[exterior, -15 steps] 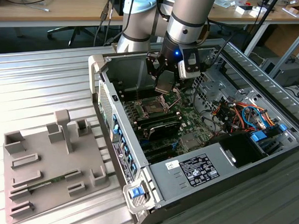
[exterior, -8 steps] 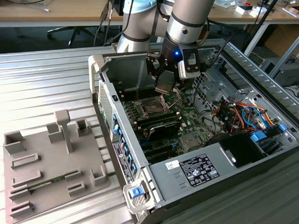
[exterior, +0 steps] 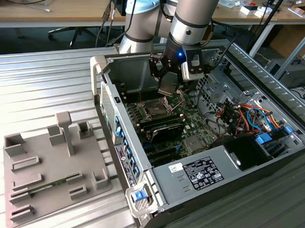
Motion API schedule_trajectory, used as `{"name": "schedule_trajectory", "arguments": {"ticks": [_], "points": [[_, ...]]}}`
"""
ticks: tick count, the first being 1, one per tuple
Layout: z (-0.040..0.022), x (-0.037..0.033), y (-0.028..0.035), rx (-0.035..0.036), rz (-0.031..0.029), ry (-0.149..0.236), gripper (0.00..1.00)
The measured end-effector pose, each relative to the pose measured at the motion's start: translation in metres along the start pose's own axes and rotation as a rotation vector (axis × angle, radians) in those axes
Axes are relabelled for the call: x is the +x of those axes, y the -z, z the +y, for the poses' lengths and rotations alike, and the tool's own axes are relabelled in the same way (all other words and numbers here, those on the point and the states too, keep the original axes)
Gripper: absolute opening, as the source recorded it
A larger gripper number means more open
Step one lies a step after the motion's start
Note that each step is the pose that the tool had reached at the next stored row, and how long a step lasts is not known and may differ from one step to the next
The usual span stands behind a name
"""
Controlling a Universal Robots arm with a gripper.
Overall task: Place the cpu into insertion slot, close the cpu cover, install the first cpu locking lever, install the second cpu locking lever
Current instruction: 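Place the cpu into insertion slot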
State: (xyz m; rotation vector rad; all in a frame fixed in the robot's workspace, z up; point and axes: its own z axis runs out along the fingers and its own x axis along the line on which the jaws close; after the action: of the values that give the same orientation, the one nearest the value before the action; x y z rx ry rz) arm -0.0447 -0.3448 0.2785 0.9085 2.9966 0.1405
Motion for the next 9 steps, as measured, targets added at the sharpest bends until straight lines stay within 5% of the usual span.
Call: {"name": "schedule_trajectory", "arguments": {"ticks": [9], "points": [[0.0000,0.0000,-0.0005,-0.0002,-0.0006,-0.007,0.55]]}}
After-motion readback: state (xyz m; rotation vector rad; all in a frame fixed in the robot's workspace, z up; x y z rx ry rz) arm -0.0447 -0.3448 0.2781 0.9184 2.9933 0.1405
